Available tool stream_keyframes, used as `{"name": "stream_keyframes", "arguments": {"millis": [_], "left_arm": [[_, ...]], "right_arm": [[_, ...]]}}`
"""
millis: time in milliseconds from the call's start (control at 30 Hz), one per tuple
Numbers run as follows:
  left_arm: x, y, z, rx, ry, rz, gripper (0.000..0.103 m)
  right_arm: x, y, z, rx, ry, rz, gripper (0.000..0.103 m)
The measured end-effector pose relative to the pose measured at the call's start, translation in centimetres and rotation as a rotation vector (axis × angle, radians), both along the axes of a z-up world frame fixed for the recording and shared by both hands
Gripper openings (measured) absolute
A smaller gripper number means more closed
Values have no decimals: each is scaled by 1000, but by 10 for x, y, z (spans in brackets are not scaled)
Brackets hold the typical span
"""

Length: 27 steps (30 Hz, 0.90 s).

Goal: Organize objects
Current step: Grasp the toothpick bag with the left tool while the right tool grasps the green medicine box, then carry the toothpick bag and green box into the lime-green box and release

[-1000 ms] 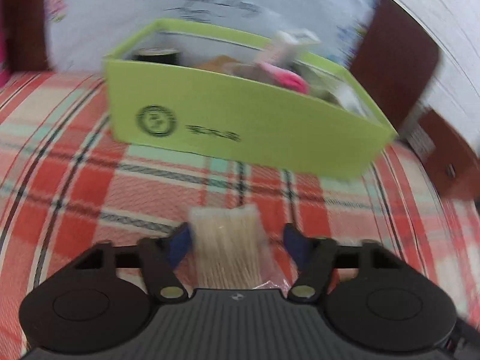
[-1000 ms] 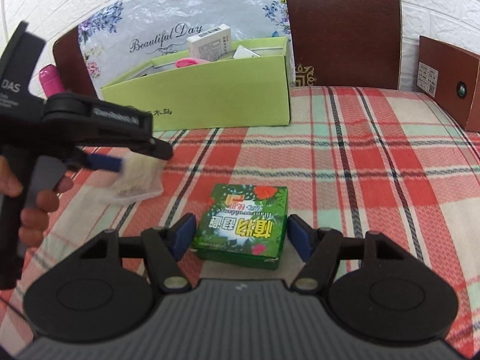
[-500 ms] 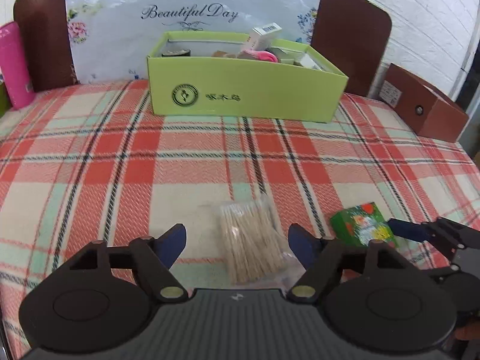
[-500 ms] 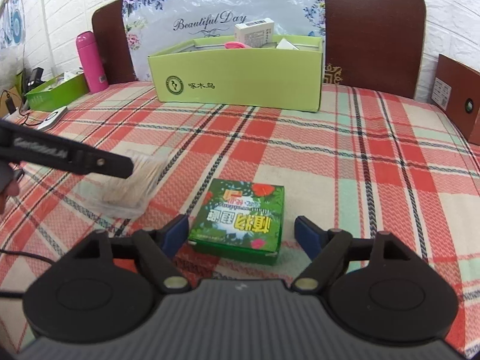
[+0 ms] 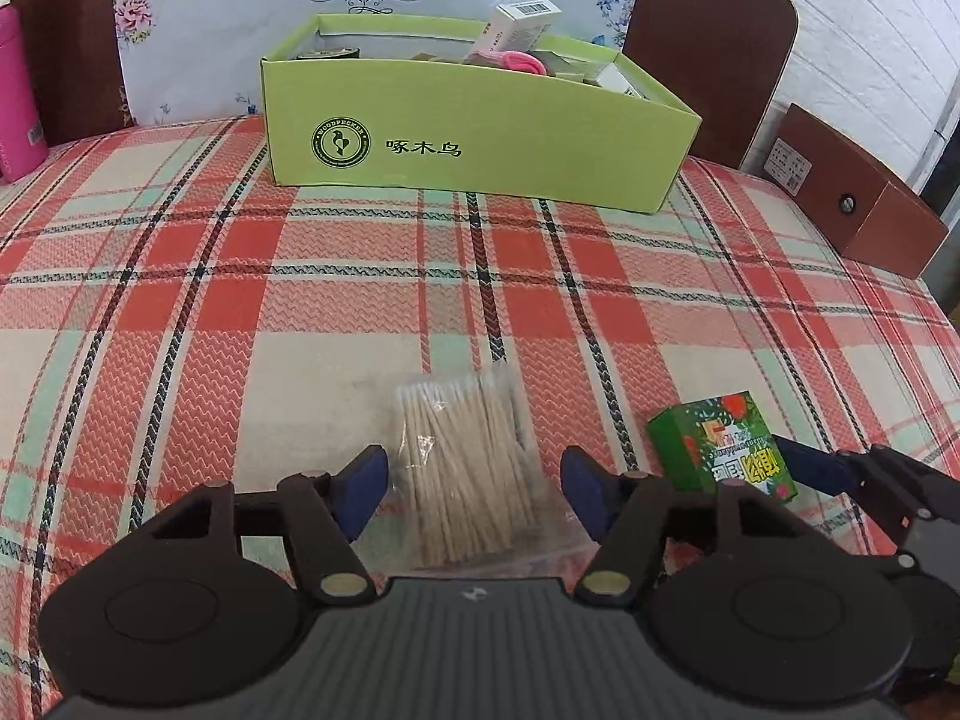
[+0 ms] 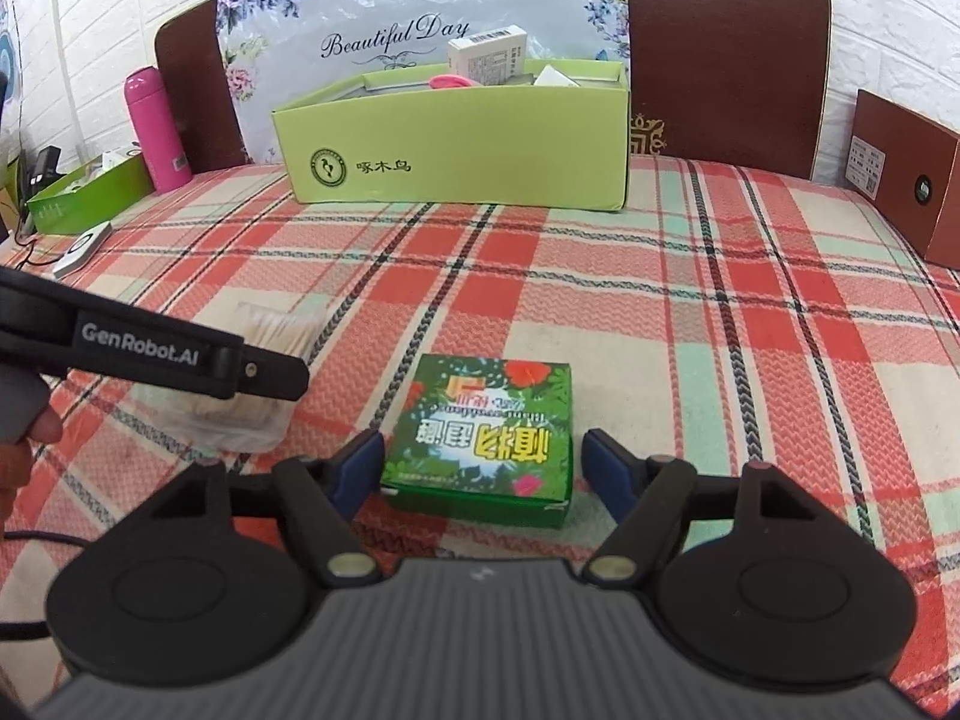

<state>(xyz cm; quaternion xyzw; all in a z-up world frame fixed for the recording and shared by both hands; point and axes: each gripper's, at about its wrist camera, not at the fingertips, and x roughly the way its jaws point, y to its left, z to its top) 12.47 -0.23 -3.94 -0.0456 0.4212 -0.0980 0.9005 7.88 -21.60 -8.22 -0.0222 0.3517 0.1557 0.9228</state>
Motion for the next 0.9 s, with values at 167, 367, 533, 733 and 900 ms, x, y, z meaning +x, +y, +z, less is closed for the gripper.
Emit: {"name": "stream_keyframes", "arguments": {"millis": [167,367,533,733,900], "left_arm": [[1,-2,0,6,-13,-8,61],[-1,6,7,-41,-43,-37,26],[1,14,35,-58,-125,-56,25],[24,22,79,-54,-245,-63,25],[61,25,105,-20,-306,-40,25]], "right_arm": [[0,-1,-1,-8,-13,4,64],[0,-2,9,37,-3,37,63],[9,0,38,91,-54,79,63],[43,3,77,134,-146,106,63],[86,15,101,134,-200,127,63]]}}
